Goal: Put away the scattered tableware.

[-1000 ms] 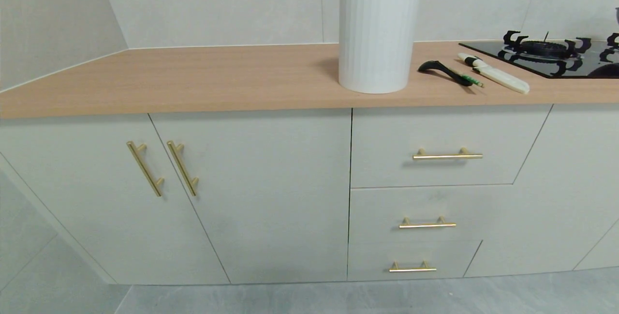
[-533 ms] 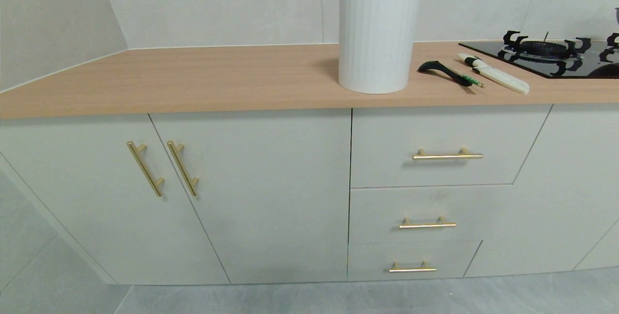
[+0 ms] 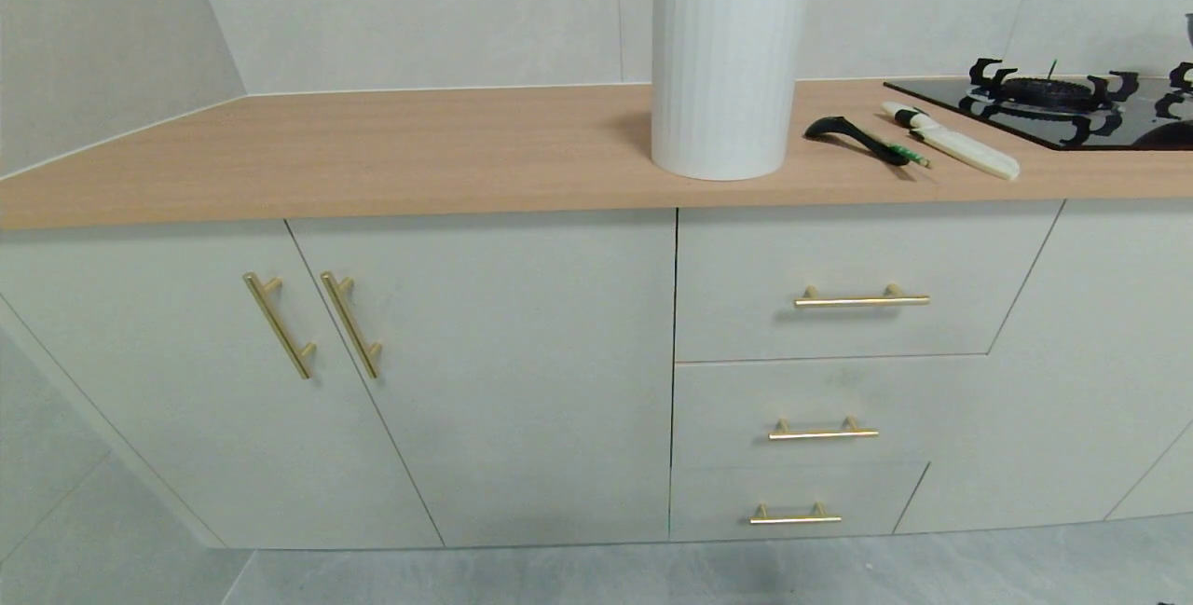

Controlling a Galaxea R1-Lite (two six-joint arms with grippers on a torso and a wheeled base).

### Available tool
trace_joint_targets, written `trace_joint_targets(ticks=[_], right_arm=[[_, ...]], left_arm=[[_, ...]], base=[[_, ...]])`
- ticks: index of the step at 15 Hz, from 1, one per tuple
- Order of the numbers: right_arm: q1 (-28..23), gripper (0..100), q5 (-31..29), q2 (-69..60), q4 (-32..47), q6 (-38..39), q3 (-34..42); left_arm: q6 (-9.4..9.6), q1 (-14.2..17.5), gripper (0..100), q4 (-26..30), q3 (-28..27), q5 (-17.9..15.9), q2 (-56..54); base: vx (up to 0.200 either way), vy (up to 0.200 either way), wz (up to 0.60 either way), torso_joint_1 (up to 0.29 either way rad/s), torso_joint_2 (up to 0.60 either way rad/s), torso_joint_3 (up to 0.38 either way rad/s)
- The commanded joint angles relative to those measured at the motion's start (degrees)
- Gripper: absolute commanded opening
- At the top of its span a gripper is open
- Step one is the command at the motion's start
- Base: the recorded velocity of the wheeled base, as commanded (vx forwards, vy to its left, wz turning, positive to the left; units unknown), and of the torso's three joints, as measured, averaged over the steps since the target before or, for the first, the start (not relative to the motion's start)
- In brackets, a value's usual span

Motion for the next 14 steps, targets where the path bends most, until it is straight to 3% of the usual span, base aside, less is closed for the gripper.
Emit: trace_joint_targets(ticks=[1, 2, 5, 10, 14], right_arm=[[2.34, 100, 0.45, 24.24, -1.8, -0.16, -8.43], [3.22, 100, 0.01, 36.1, -5.58, -0.95, -12.04], [4.89, 100, -0.34, 51.05, -17.01, -1.04, -15.29], [4.98, 100, -1.04, 67.22, -21.58, -1.04, -22.76], [6.12, 100, -2.01, 78.73, -29.4, -1.21, -21.53]], left_arm=[[-0.01, -0.01, 100, -0.01, 0.0, 0.01, 0.09], [-0.01, -0.01, 100, -0.01, 0.0, 0.01, 0.09], [-0.01, -0.01, 100, -0.01, 0.0, 0.01, 0.09], [-0.01, -0.01, 100, -0.01, 0.0, 0.01, 0.09], [-0.01, -0.01, 100, -0.01, 0.0, 0.01, 0.09]], base=[[0.0, 0.0, 0.0, 0.0, 0.0, 0.0], [0.0, 0.0, 0.0, 0.0, 0.0, 0.0], [0.0, 0.0, 0.0, 0.0, 0.0, 0.0], [0.0, 0.0, 0.0, 0.0, 0.0, 0.0], [0.0, 0.0, 0.0, 0.0, 0.0, 0.0]])
